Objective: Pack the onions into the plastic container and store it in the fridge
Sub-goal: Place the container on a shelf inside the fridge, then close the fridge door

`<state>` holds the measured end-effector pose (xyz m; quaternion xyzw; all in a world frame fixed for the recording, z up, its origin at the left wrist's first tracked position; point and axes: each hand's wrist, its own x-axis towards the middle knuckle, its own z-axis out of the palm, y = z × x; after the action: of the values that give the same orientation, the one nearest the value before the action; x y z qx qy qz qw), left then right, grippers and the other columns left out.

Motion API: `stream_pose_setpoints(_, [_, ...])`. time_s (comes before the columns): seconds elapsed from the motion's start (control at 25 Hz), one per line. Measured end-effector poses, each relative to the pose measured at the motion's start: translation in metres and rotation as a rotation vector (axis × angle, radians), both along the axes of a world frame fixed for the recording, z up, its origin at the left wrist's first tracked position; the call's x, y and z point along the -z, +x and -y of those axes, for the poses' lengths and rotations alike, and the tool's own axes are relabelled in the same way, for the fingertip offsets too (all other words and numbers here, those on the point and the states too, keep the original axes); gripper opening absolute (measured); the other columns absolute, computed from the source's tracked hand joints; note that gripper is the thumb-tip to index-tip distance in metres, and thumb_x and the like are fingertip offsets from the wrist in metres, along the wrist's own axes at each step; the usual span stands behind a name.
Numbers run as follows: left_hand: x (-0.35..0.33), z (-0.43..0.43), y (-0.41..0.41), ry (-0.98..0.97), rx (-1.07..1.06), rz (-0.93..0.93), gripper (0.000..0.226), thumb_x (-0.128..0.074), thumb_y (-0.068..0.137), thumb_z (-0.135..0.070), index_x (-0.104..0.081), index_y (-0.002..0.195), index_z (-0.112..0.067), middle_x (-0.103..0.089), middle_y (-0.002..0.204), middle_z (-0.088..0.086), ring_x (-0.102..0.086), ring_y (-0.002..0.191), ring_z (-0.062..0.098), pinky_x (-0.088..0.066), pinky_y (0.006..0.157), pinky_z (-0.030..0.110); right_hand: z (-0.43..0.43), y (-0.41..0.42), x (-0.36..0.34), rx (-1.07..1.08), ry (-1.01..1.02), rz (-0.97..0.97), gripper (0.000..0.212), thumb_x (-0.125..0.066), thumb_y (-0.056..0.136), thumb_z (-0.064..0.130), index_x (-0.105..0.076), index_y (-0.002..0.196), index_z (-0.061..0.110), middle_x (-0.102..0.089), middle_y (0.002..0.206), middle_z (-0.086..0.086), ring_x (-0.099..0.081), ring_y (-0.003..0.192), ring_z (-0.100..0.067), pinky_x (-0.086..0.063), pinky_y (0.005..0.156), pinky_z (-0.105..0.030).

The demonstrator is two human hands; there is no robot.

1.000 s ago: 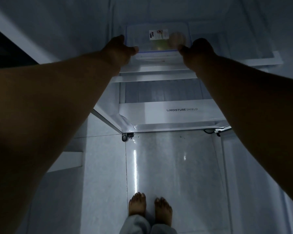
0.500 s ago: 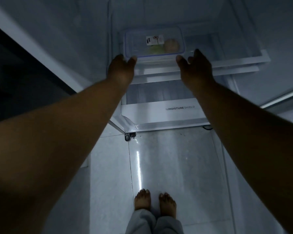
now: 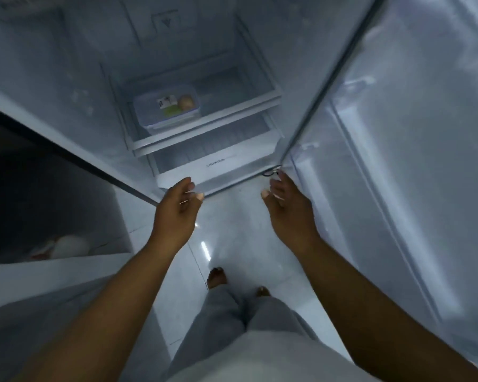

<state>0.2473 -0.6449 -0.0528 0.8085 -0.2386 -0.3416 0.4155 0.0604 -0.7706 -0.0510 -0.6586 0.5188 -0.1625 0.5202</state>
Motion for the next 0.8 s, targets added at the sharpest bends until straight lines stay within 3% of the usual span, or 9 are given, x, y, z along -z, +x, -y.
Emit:
stream_pose_setpoints(0.2, [-0.065, 0.005, -0.1, -0.078, 0.263, 0.002, 0.042, -0.062, 0.091, -0.026, -0.053, 0.132, -0.023, -0.06, 0.126, -0.005, -0.057, 0.11, -0.001, -0.048, 0.1, 0.027, -0.068, -0.145, -0.027, 0.15, 0.068, -0.086, 0.056, -0.064, 0.091, 0.031, -0.045, 0.142, 0.016, -0.062, 0.13, 0.001, -0.055, 0.105, 0.008, -0.032, 0.079, 0.01])
stream_pose_setpoints(0.32, [-0.109, 0.037, -0.167, -0.191, 0.48, 0.116, 0.043, -0.062, 0.091, -0.022, -0.052, 0.133, -0.018, -0.059, 0.128, -0.001, -0.055, 0.115, 0.008, -0.045, 0.103, 0.026, -0.098, -0.232, -0.032, 0.311, 0.1, -0.108, 0.052, -0.068, 0.088, 0.017, -0.051, 0.136, 0.007, -0.066, 0.124, -0.007, -0.061, 0.109, -0.008, -0.038, 0.079, 0.006])
stream_pose_setpoints(0.44, [-0.168, 0.071, -0.237, -0.424, 0.655, 0.32, 0.042, -0.059, 0.093, -0.026, -0.053, 0.133, -0.013, -0.057, 0.129, 0.002, -0.051, 0.115, 0.005, -0.042, 0.096, 0.01, -0.118, -0.313, -0.037, 0.448, 0.005, -0.244, 0.028, -0.067, 0.089, 0.019, -0.068, 0.117, 0.011, -0.073, 0.104, -0.001, -0.069, 0.1, -0.018, -0.039, 0.076, 0.001])
stream_pose_setpoints(0.52, [-0.209, 0.088, -0.28, -0.68, 0.694, 0.481, 0.039, -0.058, 0.094, -0.026, -0.055, 0.128, -0.007, -0.057, 0.125, 0.004, -0.048, 0.115, 0.004, -0.04, 0.098, 0.012, -0.13, -0.356, -0.04, 0.398, -0.051, -0.484, 0.018, -0.061, 0.093, 0.029, -0.076, 0.097, 0.02, -0.077, 0.094, 0.002, -0.071, 0.092, -0.019, -0.039, 0.072, -0.014])
stream_pose_setpoints(0.6, [-0.241, 0.099, -0.317, -0.89, 0.703, 0.608, 0.037, -0.057, 0.094, -0.022, -0.057, 0.124, -0.001, -0.057, 0.122, 0.009, -0.049, 0.117, 0.011, -0.037, 0.101, 0.016, -0.135, -0.387, -0.04, 0.43, -0.03, -0.592, 0.023, -0.058, 0.093, 0.031, -0.077, 0.086, 0.02, -0.077, 0.09, -0.005, -0.069, 0.091, -0.027, -0.044, 0.075, -0.026])
stream_pose_setpoints(0.72, [-0.274, 0.108, -0.371, -1.004, 0.812, 0.712, 0.043, -0.057, 0.094, -0.024, -0.055, 0.127, 0.003, -0.056, 0.129, 0.02, -0.05, 0.123, 0.029, -0.039, 0.105, 0.026, -0.13, -0.43, -0.053, 0.776, 0.039, -0.417, 0.024, -0.056, 0.09, 0.029, -0.075, 0.087, 0.015, -0.075, 0.093, -0.012, -0.068, 0.094, -0.035, -0.05, 0.089, -0.042])
stream_pose_setpoints(0.8, [-0.285, 0.112, -0.399, -0.979, 0.924, 0.822, 0.05, -0.053, 0.096, -0.03, -0.05, 0.133, 0.003, -0.049, 0.138, 0.021, -0.042, 0.132, 0.034, -0.035, 0.112, 0.036, -0.117, -0.45, -0.069, 1.008, 0.002, -0.208, 0.024, -0.051, 0.092, 0.034, -0.07, 0.095, 0.019, -0.073, 0.098, -0.007, -0.068, 0.093, -0.028, -0.051, 0.093, -0.048])
